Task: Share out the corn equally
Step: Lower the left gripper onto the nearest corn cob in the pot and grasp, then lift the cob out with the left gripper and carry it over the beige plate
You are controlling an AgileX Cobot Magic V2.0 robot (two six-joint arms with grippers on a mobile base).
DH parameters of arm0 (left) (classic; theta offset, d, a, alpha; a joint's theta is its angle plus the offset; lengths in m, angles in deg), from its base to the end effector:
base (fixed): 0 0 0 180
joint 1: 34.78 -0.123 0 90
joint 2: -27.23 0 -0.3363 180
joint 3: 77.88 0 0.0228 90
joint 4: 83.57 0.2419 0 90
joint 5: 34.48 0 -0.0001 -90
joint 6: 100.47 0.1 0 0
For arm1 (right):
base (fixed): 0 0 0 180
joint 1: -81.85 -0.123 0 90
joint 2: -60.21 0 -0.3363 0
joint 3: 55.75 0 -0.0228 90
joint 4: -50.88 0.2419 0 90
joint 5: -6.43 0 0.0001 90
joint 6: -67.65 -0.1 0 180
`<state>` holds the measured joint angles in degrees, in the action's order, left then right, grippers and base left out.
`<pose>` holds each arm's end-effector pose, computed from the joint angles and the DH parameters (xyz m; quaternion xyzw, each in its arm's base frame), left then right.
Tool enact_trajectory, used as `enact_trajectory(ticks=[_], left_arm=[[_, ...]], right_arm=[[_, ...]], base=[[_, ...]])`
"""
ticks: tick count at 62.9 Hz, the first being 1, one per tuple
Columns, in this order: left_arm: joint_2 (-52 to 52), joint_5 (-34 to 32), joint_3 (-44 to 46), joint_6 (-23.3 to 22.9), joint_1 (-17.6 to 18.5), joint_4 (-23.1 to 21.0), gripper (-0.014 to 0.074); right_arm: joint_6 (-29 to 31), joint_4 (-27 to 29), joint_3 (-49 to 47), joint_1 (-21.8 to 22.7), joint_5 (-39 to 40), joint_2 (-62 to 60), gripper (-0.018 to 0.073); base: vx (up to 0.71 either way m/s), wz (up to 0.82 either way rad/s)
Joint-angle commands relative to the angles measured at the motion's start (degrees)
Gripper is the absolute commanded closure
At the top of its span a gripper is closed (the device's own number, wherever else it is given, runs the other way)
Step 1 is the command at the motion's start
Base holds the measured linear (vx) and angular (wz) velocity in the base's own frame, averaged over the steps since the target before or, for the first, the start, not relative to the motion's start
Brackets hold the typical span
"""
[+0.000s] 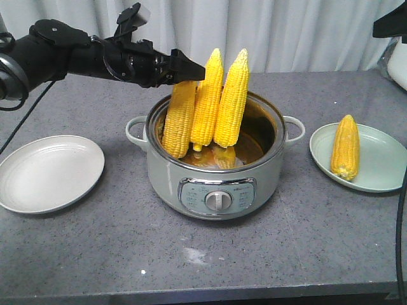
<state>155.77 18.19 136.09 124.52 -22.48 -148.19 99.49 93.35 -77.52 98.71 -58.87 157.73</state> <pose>0.4831 -0.1789 0.3507 0.2210 0.8032 -0.4119 0.3692 0.3334 -0.0369 0.4833 -0.0818 0.8756 0.2005 0.4318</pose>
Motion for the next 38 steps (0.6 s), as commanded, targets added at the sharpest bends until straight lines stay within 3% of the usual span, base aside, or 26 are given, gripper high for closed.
enact_trajectory(ticks=[1, 9, 23, 30, 38], left_arm=[[-2.5, 0.5, 1.8, -1.6, 0.2, -3.1, 0.0048], [-2.5, 0.8, 1.8, -2.0, 0.2, -3.2, 0.0158], [-2.5, 1.1, 1.8, -1.9, 0.2, -3.2, 0.0454], [-2.5, 2.6, 2.3, -1.3, 0.1, -5.6, 0.0588], [-2.5, 5.3, 7.5, -1.2, 0.1, -5.7, 0.0604]], right_arm=[[0.4, 2.3, -1.4, 0.3, 2.0, -1.9, 0.0105], [0.4, 2.3, -1.4, 0.3, 2.0, -1.9, 0.0105], [0.4, 2.3, -1.4, 0.3, 2.0, -1.9, 0.0105], [0.4, 2.3, -1.4, 0.3, 1.7, -1.9, 0.0105], [0.4, 2.3, -1.4, 0.3, 1.2, -1.9, 0.0105]], base=[[0.00, 0.00], [0.00, 0.00], [0.00, 0.00], [0.00, 0.00], [0.00, 0.00]])
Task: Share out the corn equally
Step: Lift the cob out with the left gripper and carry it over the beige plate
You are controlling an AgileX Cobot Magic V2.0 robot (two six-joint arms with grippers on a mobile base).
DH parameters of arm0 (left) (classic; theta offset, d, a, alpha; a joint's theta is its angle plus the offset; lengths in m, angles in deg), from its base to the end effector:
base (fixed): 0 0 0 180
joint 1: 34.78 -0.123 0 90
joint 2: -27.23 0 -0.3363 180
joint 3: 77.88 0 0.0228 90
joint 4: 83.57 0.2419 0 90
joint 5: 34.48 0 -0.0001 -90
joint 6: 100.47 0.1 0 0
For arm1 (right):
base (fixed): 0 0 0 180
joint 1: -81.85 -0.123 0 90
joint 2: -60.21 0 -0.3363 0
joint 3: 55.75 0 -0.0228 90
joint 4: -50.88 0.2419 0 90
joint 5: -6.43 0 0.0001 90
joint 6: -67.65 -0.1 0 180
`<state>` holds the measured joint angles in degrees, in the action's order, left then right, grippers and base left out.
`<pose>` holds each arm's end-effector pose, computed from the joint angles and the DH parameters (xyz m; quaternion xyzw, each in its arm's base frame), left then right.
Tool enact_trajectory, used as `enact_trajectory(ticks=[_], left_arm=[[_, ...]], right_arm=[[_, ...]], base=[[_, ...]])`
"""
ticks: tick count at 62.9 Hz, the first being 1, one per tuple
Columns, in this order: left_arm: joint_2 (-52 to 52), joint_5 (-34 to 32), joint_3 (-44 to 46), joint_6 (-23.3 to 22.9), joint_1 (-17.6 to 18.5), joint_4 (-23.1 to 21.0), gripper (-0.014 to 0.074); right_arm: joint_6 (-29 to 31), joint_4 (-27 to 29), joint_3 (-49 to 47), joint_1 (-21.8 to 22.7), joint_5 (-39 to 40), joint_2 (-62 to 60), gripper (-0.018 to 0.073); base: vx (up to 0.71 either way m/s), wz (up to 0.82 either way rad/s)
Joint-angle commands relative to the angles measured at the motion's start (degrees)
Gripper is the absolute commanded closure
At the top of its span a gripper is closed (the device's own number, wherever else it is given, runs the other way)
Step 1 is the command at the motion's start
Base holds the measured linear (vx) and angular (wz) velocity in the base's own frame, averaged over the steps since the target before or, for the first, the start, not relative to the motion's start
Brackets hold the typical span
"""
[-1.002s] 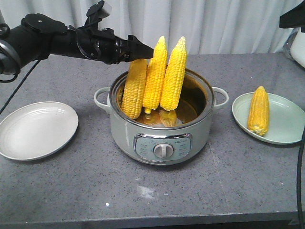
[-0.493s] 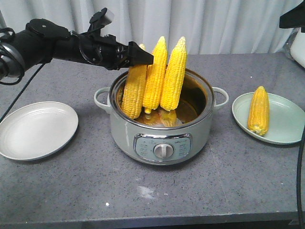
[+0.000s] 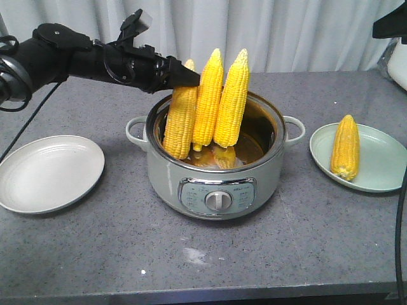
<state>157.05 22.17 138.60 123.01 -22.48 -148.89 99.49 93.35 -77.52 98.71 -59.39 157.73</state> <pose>0.4830 -0.1831 0.3519 0.2303 0.7982 -0.4348 0.3476 0.3328 -0.0365 0.4829 -0.0837 0.8768 0.2023 0.4283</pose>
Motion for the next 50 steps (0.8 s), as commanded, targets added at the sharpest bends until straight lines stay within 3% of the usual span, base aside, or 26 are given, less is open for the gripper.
enact_trajectory(ticks=[1, 6, 14, 22, 29, 35, 50], left_arm=[[-3.8, 1.9, 6.2, 0.3, 0.1, -5.0, 0.0605], [-3.8, 4.7, 12.0, -0.3, 0.1, -5.0, 0.0605], [-3.8, 8.9, 23.7, -5.1, 0.1, -3.7, 0.0605], [-3.8, 13.4, 35.3, -11.0, 0.1, 1.2, 0.0605], [-4.1, 15.2, 44.3, -19.4, 0.1, 9.6, 0.0605], [-5.5, 15.2, 49.0, -24.6, 0.1, 19.6, 0.0605], [-9.4, 15.2, 49.9, -38.4, 0.1, 46.2, 0.0604]], right_arm=[[0.4, 2.3, -1.4, 0.3, 1.7, -1.9, 0.0105], [0.4, 2.3, -1.4, 0.3, 1.8, -1.9, 0.0105], [0.4, 2.3, -1.4, 0.3, 1.3, -1.9, 0.0105], [0.4, 2.3, -1.4, 0.3, 1.3, -1.9, 0.0105], [0.4, 2.3, -1.4, 0.3, 1.2, -1.9, 0.0105], [0.4, 2.5, -1.4, 0.3, 0.8, -1.9, 0.0105], [0.4, 2.5, -1.4, 0.3, 0.1, -1.9, 0.0105]], base=[[0.00, 0.00], [0.00, 0.00], [0.00, 0.00], [0.00, 0.00], [0.00, 0.00], [0.00, 0.00], [0.00, 0.00]])
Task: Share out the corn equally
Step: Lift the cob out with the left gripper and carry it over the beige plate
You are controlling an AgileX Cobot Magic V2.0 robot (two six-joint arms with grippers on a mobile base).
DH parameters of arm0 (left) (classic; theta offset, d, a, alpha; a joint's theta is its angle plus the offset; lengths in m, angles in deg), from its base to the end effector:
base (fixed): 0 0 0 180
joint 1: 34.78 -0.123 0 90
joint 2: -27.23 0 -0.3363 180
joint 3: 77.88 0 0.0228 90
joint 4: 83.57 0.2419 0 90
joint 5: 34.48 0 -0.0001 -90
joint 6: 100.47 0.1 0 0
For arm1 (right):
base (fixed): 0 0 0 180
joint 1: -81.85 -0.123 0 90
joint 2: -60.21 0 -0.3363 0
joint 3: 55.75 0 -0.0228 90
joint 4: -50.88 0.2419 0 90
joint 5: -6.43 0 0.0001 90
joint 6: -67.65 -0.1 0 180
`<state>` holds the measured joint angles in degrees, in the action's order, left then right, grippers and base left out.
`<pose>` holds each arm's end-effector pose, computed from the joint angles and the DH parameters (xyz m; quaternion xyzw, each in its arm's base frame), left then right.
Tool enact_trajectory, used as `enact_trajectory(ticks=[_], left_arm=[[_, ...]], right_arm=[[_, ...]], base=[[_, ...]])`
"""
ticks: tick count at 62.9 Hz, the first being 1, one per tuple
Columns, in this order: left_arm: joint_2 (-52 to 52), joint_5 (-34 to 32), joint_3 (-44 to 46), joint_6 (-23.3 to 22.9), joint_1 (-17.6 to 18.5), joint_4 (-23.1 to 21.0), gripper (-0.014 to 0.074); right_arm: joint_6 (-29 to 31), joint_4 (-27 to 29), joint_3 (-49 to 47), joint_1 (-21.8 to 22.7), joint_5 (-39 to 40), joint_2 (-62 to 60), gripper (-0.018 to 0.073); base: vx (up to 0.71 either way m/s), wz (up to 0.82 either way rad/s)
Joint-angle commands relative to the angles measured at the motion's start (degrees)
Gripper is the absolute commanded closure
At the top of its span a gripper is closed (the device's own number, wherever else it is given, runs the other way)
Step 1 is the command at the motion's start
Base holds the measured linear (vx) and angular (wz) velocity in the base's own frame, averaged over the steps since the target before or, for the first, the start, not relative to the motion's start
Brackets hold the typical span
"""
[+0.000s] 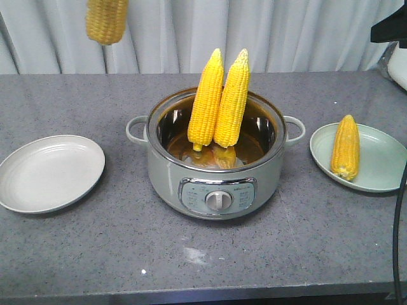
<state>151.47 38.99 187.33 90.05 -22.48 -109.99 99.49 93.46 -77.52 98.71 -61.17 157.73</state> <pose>0.3899 -0.1287 0.5712 0.2265 0.7801 -0.2267 0.5374 0.3306 -0.0348 0.4814 -0.0897 0.8803 0.2092 0.4162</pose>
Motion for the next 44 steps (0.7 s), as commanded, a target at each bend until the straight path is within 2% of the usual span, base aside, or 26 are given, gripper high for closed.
enact_trajectory(ticks=[1, 6, 13, 17, 32, 44], left_arm=[[-3.9, -1.6, 1.2, -6.1, 0.1, 8.4, 0.0604], [-4.2, -1.6, 1.2, -8.5, 0.1, 13.3, 0.0604], [-4.7, -1.6, -0.3, -8.7, 0.1, 16.9, 0.0604], [-5.3, -1.6, -3.4, -8.8, 0.1, 20.7, 0.0604], [-12.7, -1.6, -27.4, -9.0, -0.2, 30.7, 0.0604], [-16.6, -1.6, -45.2, -9.2, -3.6, 31.5, 0.0604]], right_arm=[[0.4, 2.4, -1.4, 0.3, 1.8, -1.9, 0.0105], [0.4, 2.4, -1.4, 0.3, 1.6, -1.9, 0.0105], [0.4, 2.4, -1.4, 0.3, 1.5, -1.9, 0.0105], [0.4, 2.4, -1.4, 0.3, 1.5, -1.9, 0.0105], [0.4, 2.4, -1.4, 0.3, 0.9, -1.9, 0.0105], [0.5, 2.4, -1.4, 0.3, -0.2, -1.9, 0.0105]], base=[[0.00, 0.00], [0.00, 0.00], [0.00, 0.00], [0.00, 0.00], [0.00, 0.00], [0.00, 0.00]])
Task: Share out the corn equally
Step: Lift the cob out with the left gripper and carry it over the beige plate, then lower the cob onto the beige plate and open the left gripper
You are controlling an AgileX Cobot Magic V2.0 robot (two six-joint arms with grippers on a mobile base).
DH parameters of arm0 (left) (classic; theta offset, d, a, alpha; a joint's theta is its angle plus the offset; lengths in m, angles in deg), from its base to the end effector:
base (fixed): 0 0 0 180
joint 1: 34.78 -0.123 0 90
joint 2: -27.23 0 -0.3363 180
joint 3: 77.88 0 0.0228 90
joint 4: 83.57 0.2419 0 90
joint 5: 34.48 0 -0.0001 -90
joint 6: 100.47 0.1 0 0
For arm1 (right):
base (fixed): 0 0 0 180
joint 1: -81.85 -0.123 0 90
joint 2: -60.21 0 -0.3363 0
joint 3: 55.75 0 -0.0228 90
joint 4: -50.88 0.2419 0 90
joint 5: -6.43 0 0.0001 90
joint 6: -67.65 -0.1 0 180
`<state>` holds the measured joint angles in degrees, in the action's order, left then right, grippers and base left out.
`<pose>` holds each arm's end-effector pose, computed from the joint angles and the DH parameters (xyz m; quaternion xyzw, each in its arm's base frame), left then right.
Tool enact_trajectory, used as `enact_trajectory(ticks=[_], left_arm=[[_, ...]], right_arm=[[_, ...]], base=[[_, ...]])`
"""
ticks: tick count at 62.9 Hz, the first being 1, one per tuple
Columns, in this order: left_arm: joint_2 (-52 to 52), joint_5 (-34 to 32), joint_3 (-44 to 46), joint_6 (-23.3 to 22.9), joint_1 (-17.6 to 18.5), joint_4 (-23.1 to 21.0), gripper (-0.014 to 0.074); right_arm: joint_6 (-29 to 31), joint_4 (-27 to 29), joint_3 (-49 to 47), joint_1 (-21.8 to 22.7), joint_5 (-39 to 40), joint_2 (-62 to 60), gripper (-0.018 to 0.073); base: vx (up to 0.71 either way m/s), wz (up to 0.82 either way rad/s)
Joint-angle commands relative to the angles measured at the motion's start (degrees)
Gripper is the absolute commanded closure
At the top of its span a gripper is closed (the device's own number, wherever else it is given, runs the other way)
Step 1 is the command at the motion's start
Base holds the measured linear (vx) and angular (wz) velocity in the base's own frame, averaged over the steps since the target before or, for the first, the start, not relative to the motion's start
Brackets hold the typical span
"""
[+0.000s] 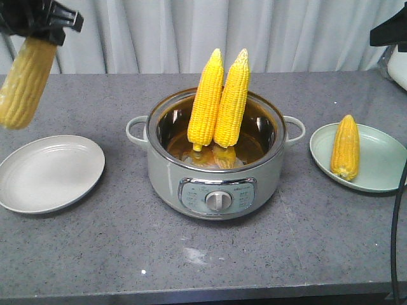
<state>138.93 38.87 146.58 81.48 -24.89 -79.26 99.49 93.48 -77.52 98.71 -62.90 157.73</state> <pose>0.3972 -0.0619 0.4730 0.0950 0.9360 0.0141 0.3387 0.3284 -0.0333 0.4799 -0.0957 0.8838 0.2152 0.4042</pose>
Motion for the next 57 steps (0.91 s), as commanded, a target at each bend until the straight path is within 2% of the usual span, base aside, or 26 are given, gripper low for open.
enact_trajectory(ticks=[1, 9, 19, 33, 57], left_arm=[[-4.1, -1.5, -5.4, -0.6, -1.4, 0.8, 0.0604], [-3.8, -1.8, -13.6, -0.6, -3.0, 0.9, 0.0603], [-2.9, -5.1, -19.4, -0.5, -3.5, 0.9, 0.0603], [-0.8, -8.4, -19.7, -0.6, -3.5, 0.9, 0.0603], [2.7, -7.3, -19.7, -0.5, -3.5, 1.0, 0.0603]], right_arm=[[0.6, 2.4, -1.4, 0.3, 1.5, -1.9, 0.0105], [0.6, 2.4, -1.4, 0.3, 1.3, -1.9, 0.0105], [0.6, 2.7, -1.4, 0.3, 1.3, -1.9, 0.0105], [0.6, 4.5, -1.4, 0.3, 1.1, -1.9, 0.0105], [0.6, 4.5, -1.4, 0.3, 1.0, -1.9, 0.0105]], base=[[0.00, 0.00], [0.00, 0.00], [0.00, 0.00], [0.00, 0.00], [0.00, 0.00]])
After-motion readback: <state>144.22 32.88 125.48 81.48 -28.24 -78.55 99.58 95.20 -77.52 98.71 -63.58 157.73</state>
